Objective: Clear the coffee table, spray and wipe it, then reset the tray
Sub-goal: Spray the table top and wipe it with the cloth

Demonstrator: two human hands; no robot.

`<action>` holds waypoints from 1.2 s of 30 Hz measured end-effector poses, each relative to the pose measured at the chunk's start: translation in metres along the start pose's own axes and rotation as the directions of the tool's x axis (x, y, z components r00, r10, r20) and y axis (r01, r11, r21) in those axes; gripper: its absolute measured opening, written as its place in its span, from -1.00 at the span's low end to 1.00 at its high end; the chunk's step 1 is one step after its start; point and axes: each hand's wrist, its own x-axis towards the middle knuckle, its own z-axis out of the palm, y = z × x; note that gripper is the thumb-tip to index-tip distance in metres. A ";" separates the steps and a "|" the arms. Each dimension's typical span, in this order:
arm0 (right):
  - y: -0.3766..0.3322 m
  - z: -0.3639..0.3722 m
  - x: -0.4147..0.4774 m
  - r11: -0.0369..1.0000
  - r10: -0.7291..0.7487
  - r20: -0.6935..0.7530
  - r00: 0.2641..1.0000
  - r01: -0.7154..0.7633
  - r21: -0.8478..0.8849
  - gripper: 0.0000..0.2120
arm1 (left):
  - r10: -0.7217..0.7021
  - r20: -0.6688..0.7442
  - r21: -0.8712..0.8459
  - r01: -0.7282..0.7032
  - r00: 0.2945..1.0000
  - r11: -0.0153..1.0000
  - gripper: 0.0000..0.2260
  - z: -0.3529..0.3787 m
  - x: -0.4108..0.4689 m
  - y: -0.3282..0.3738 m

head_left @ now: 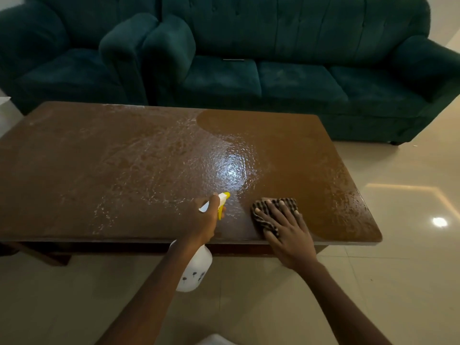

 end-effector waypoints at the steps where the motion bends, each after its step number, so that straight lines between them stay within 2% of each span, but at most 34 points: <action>1: 0.014 -0.003 -0.006 0.999 0.050 -0.008 0.999 -0.050 -0.016 -0.47 | -0.004 0.025 -0.004 0.004 1.000 1.000 -0.62 0.001 0.001 -0.001; 5: 0.062 -0.014 -0.002 0.965 0.252 0.012 0.968 -0.251 -0.076 -0.43 | -0.013 0.075 0.036 0.010 0.997 0.999 -0.52 0.004 0.006 -0.011; 7: 0.062 -0.016 0.015 0.935 0.353 0.010 0.936 -0.352 -0.032 -0.47 | 0.004 0.064 0.065 -0.008 0.998 0.998 -0.53 0.003 0.005 -0.013; 9: 0.045 -0.015 0.033 0.921 0.390 0.011 0.921 -0.390 -0.014 -0.49 | 0.035 0.067 0.089 -0.041 0.997 0.995 -0.54 0.001 0.002 -0.015; 13: -0.001 -0.006 0.042 0.980 0.195 0.032 0.980 -0.194 -0.044 -0.44 | 0.085 0.072 0.045 -0.089 0.994 0.995 -0.58 -0.008 -0.003 -0.027; 15: -0.009 -0.003 0.038 0.988 0.150 0.038 0.988 -0.149 -0.029 -0.39 | 0.131 0.070 -0.001 -0.131 0.989 0.991 -0.59 -0.014 -0.007 -0.036; 19: -0.004 -0.001 0.037 0.990 0.137 0.057 0.989 -0.135 -0.042 -0.49 | 0.246 0.046 -0.021 -0.246 0.968 0.969 -0.58 -0.026 -0.015 -0.059; 24: -0.004 -0.001 0.038 0.991 0.129 0.068 0.989 -0.126 -0.036 -0.45 | 0.214 0.012 -0.011 -0.214 0.977 0.977 -0.53 -0.035 -0.011 -0.089; 27: -0.005 -0.001 0.038 0.992 0.125 0.067 0.990 -0.123 -0.026 -0.37 | 0.280 0.016 -0.041 -0.279 0.960 0.959 -0.54 -0.040 -0.012 -0.093; 29: -0.005 -0.001 0.038 0.991 0.133 0.063 0.989 -0.131 -0.025 -0.39 | 0.292 0.011 -0.061 -0.291 0.956 0.955 -0.54 -0.043 -0.015 -0.097; 33: -0.005 -0.001 0.040 0.990 0.143 0.075 0.987 -0.142 -0.016 -0.38 | 0.207 -0.074 -0.091 -0.213 0.976 0.973 -0.59 -0.048 -0.016 -0.108; 36: -0.010 -0.003 0.044 0.984 0.176 0.093 0.980 -0.175 -0.011 -0.48 | 0.242 -0.094 -0.077 -0.249 0.966 0.965 -0.59 -0.053 -0.018 -0.107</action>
